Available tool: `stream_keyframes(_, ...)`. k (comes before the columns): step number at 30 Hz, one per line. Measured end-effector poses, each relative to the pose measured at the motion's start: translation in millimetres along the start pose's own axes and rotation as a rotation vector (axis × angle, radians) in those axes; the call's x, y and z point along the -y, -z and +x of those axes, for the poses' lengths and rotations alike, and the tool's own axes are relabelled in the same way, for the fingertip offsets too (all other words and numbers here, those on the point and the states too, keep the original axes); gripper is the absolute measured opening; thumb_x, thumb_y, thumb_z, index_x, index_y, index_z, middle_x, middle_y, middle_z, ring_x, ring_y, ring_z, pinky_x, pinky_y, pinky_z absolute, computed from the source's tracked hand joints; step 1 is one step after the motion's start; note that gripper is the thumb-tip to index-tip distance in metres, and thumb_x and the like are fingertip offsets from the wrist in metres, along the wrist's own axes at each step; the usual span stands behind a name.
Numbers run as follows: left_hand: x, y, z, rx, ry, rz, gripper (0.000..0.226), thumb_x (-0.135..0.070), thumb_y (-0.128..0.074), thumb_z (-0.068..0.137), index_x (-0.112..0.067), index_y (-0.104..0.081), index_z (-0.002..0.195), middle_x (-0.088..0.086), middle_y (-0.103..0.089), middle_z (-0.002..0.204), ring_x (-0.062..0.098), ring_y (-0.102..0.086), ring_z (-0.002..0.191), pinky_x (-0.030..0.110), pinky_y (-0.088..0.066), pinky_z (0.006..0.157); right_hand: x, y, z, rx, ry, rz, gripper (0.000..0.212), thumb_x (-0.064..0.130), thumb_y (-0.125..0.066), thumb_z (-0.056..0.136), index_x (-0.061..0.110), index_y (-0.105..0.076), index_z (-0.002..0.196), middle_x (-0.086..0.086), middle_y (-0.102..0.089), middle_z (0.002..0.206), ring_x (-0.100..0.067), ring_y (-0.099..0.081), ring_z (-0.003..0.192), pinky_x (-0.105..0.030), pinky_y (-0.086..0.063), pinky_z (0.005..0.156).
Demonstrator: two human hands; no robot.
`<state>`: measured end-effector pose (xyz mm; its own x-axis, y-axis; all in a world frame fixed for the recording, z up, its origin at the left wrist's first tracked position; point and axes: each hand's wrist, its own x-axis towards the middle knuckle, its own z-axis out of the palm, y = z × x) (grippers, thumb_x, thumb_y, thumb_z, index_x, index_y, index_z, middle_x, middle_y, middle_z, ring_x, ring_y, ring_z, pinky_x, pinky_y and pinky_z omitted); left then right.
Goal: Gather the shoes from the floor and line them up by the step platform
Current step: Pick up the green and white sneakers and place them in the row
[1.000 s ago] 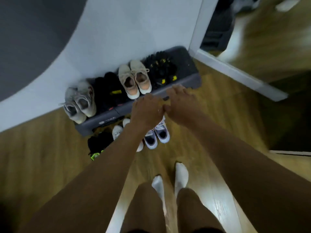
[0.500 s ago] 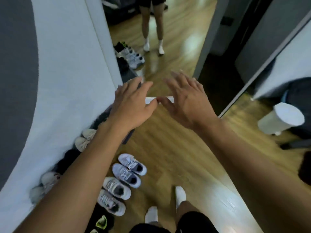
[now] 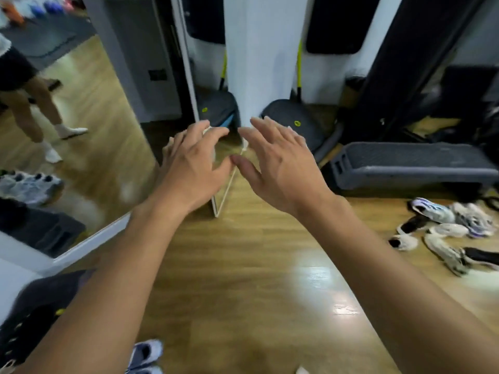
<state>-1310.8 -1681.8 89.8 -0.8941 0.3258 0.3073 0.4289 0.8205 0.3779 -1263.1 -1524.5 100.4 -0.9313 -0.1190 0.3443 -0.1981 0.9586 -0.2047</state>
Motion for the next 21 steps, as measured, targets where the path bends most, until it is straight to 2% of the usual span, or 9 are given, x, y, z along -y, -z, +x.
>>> stream_keyframes(11,-250,-143,55,0.188,-0.302,-0.115,0.048,-0.037,-0.051,0.088,-0.028,-0.046,0.136,0.004,-0.036,0.148,0.026,-0.033,0.137,0.049,-0.025,0.112,-235,77,-119,-0.050,-0.374,-0.074,0.050,0.049,-0.036,0.098,0.024,-0.040,0.140,-0.001,-0.034,0.151,-0.020,-0.024,0.143,-0.045,-0.022,0.115)
stream_keyframes(21,-415,-280,115,0.374,-0.542,-0.105,0.053,-0.039,-0.050,0.087,-0.028,-0.044,0.138,0.005,-0.034,0.149,0.029,-0.032,0.136,0.055,-0.025,0.111,-415,92,-187,-0.081,-0.688,-0.106,0.049,0.048,-0.035,0.098,0.020,-0.044,0.137,-0.006,-0.040,0.148,-0.023,-0.033,0.138,-0.044,-0.029,0.111)
